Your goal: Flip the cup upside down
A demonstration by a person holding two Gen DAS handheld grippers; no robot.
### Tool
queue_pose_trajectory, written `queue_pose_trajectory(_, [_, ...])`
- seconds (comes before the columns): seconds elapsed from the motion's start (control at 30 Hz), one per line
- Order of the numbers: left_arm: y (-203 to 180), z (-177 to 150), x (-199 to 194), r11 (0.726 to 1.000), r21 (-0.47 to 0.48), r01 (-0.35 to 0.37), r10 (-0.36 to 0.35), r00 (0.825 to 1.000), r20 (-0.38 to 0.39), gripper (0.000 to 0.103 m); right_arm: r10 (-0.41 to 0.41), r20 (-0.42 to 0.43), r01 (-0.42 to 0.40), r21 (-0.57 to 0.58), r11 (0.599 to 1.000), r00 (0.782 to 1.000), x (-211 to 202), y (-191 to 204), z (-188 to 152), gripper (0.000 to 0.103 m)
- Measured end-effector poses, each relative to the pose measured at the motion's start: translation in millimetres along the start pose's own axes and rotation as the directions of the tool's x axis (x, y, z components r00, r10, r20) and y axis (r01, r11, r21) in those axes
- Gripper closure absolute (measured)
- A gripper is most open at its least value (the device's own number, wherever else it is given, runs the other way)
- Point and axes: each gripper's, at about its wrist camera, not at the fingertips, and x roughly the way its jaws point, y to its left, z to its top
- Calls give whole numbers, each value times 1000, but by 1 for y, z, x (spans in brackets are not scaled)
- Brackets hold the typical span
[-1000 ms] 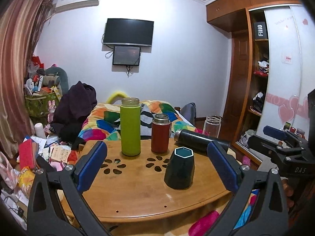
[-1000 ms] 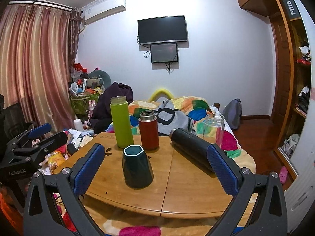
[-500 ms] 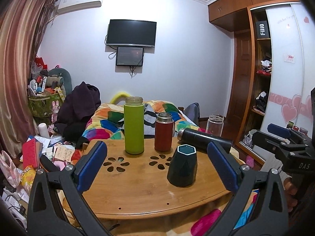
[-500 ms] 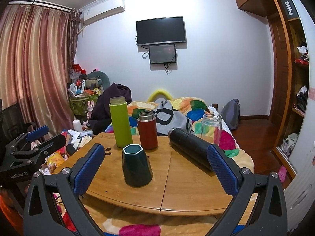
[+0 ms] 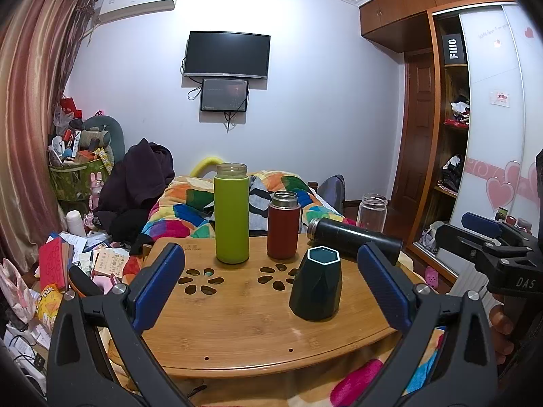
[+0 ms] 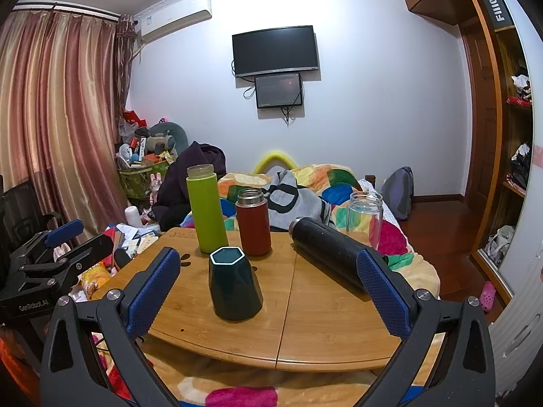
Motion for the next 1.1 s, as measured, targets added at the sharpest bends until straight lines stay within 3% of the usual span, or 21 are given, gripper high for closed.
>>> queue_pose_trajectory(1.1, [-6,2,-7,1000,21,-11,10,1000,26,0,0,1,0,1,1000,1000,0,0,0,0])
